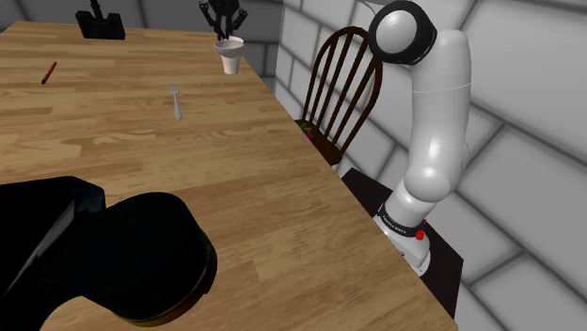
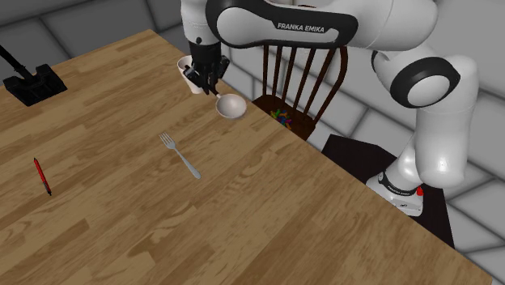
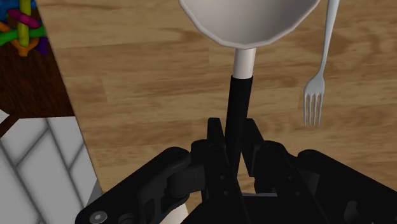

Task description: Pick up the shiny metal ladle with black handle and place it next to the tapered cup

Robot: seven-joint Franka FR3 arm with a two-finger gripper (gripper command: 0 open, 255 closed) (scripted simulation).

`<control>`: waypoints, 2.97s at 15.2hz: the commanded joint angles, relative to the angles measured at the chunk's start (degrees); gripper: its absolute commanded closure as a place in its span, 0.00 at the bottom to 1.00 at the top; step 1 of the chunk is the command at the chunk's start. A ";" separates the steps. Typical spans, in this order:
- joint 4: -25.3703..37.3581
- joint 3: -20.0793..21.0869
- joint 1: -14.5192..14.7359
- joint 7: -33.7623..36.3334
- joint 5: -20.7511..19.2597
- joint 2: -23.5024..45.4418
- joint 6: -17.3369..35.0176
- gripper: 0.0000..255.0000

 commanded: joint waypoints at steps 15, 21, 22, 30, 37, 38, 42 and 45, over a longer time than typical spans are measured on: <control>-19.64 0.15 -3.03 0.79 1.26 -4.55 15.07 1.00; -24.54 0.03 -3.48 1.17 1.16 -4.73 19.77 1.00; -25.28 0.00 -3.54 1.23 1.12 -4.70 20.52 1.00; -30.38 -0.28 -3.81 1.86 0.59 -3.96 26.28 1.00; -32.35 -0.46 -3.84 2.20 0.23 -3.34 28.82 1.00; -32.35 -0.46 -3.84 2.20 0.23 -3.34 28.82 1.00; -32.35 -0.46 -3.84 2.20 0.23 -3.34 28.82 1.00; -32.35 -0.46 -3.84 2.20 0.23 -3.34 28.82 0.00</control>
